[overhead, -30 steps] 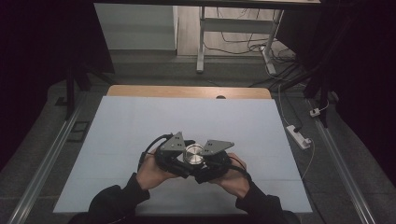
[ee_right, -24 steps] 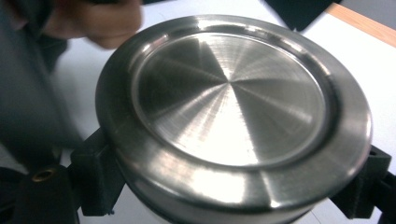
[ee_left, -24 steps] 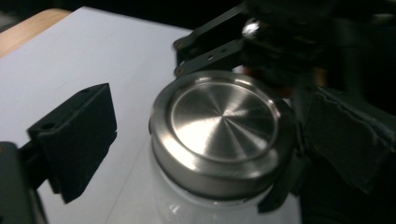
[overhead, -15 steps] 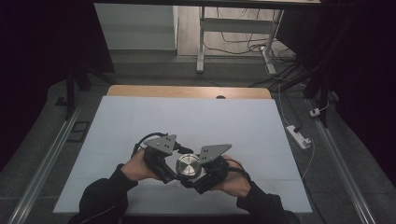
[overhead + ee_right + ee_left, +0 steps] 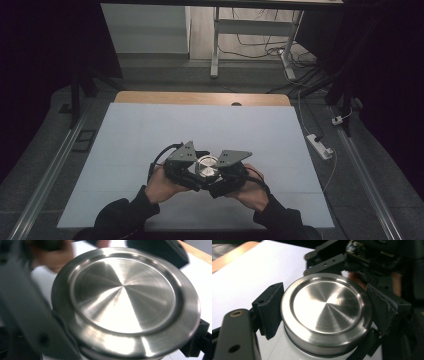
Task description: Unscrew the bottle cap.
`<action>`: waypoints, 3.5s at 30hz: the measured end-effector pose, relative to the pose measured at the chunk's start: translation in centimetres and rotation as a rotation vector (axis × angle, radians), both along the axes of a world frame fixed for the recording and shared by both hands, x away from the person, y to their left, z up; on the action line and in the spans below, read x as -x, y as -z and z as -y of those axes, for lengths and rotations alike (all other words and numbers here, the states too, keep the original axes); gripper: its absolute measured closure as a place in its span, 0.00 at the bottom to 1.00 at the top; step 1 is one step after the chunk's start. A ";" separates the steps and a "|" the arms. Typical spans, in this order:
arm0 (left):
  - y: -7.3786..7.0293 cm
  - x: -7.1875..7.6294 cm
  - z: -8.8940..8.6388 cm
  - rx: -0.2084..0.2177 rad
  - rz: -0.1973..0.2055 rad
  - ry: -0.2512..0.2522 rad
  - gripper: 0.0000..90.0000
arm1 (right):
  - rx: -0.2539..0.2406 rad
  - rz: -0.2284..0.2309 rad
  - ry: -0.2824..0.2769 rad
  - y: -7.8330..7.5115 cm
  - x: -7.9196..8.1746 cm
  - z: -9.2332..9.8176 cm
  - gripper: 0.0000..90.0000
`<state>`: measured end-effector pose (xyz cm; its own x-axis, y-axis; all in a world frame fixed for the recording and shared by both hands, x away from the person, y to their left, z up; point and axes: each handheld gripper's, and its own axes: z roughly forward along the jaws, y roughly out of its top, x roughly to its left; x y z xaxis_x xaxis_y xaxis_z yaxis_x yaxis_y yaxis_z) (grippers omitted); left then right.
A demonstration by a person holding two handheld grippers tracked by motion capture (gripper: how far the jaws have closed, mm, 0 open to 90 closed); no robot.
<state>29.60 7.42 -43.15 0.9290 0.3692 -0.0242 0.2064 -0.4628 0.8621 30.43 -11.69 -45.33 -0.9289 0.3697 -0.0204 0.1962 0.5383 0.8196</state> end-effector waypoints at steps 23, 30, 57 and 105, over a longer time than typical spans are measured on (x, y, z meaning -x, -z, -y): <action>-0.5 -1.2 -3.5 -0.003 0.004 0.382 0.21 | -0.053 -0.046 -0.189 -0.5 1.3 -0.9 0.16; -0.4 -0.6 -1.9 0.011 -0.009 0.149 0.21 | -0.050 -0.030 -0.090 -0.4 0.5 -0.2 0.16; -1.2 -0.3 -3.0 0.035 0.032 0.203 0.23 | -0.073 -0.028 -0.116 -0.5 0.8 -0.4 0.16; -2.4 -1.4 -5.3 0.107 -0.026 0.286 0.10 | -0.113 -0.075 -0.121 -0.5 0.0 0.4 0.16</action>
<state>31.03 12.74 -40.71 0.9935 0.0870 -0.0736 0.1031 -0.4120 0.9053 30.39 -12.12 -44.82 -0.9641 0.2511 0.0861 0.1985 0.4668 0.8618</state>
